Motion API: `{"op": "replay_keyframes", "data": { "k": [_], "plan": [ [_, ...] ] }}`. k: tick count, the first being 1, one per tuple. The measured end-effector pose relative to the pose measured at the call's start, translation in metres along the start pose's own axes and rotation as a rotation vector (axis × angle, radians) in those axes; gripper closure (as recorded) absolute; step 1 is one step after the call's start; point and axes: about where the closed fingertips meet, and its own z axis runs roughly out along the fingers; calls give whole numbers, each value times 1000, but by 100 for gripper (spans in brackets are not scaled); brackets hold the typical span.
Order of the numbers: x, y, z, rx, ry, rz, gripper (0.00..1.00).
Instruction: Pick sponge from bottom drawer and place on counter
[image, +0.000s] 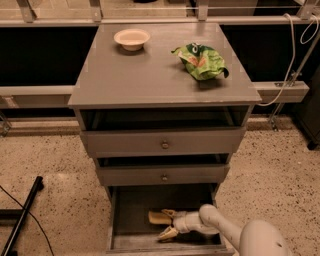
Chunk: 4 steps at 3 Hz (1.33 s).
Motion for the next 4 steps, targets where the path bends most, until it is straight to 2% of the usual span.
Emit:
{"op": "replay_keyframes", "data": {
  "k": [1, 2, 3, 4],
  "plan": [
    [4, 3, 4, -16, 1, -8, 0],
    [4, 3, 4, -16, -1, -9, 0],
    [-10, -1, -1, 5, -56, -29, 18],
    [-49, -14, -13, 63, -155, -64, 46]
  ]
}}
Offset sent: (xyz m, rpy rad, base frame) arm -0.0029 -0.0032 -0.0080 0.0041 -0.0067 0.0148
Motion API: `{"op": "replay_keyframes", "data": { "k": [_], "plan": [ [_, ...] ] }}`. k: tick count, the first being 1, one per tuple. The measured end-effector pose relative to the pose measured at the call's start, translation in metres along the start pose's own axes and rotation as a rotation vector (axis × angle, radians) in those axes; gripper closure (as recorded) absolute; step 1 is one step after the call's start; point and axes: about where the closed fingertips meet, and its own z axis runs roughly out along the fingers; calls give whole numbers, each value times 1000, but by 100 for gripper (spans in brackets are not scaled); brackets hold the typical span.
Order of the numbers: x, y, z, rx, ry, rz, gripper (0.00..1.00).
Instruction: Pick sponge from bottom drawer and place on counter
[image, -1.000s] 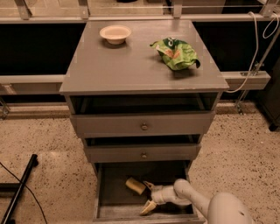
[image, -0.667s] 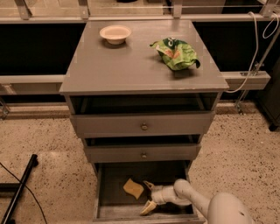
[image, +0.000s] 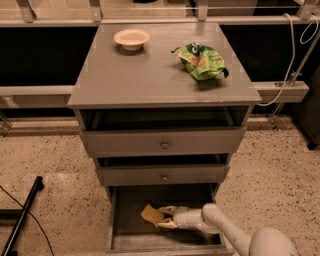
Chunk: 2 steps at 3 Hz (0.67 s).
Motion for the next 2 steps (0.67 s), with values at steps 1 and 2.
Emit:
{"op": "replay_keyframes", "data": {
  "k": [1, 2],
  "plan": [
    [-12, -7, 4, 23, -37, -8, 32],
    [-13, -7, 4, 23, -38, -8, 8]
  ]
}}
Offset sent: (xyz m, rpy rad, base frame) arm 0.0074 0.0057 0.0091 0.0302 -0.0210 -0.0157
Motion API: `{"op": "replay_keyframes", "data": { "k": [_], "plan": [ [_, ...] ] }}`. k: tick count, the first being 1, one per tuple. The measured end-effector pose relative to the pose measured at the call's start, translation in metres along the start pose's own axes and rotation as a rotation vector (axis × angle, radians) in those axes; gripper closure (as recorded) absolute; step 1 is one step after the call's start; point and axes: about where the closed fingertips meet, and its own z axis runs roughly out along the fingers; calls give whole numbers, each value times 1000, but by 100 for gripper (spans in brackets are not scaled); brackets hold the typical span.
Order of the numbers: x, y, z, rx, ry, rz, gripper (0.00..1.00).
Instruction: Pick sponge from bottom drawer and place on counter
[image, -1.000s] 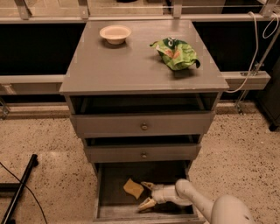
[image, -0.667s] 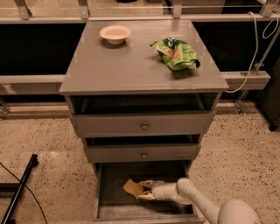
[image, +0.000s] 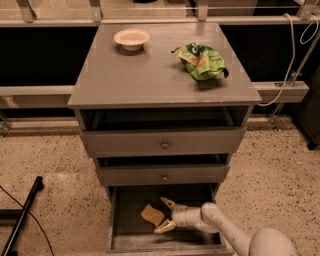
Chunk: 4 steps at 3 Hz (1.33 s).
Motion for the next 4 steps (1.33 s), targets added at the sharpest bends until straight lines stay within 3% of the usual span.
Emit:
{"op": "replay_keyframes", "data": {
  "k": [1, 2, 3, 4],
  "plan": [
    [6, 0, 4, 38, 27, -1, 0],
    [32, 5, 20, 142, 125, -4, 1],
    [51, 2, 25, 194, 169, 32, 24],
    [62, 0, 31, 197, 166, 79, 47]
  ]
}}
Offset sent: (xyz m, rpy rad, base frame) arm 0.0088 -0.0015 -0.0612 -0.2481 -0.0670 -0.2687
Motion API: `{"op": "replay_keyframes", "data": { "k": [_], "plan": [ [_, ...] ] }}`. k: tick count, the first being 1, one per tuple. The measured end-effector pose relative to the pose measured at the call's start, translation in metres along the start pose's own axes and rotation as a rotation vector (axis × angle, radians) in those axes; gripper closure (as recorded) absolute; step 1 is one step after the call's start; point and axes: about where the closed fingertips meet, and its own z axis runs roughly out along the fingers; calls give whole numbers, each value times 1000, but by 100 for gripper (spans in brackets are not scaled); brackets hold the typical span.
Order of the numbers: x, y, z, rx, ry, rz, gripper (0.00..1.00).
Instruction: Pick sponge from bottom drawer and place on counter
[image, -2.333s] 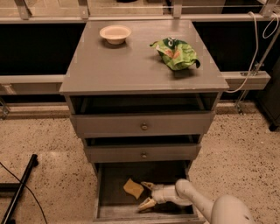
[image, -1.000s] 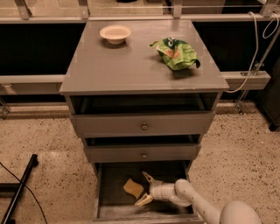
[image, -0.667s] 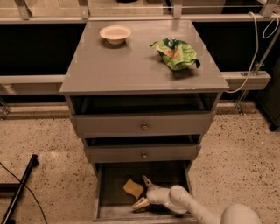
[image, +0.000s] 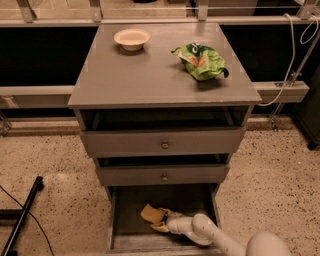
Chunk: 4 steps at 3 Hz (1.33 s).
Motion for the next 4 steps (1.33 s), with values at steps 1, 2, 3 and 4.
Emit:
{"op": "replay_keyframes", "data": {
  "k": [1, 2, 3, 4],
  "plan": [
    [2, 0, 2, -27, -31, 30, 70],
    [-18, -2, -8, -69, -135, 0, 93],
    [-43, -8, -43, -124, -175, -136, 100],
    [-98, 7, -75, -232, -157, -312, 100]
  ]
}}
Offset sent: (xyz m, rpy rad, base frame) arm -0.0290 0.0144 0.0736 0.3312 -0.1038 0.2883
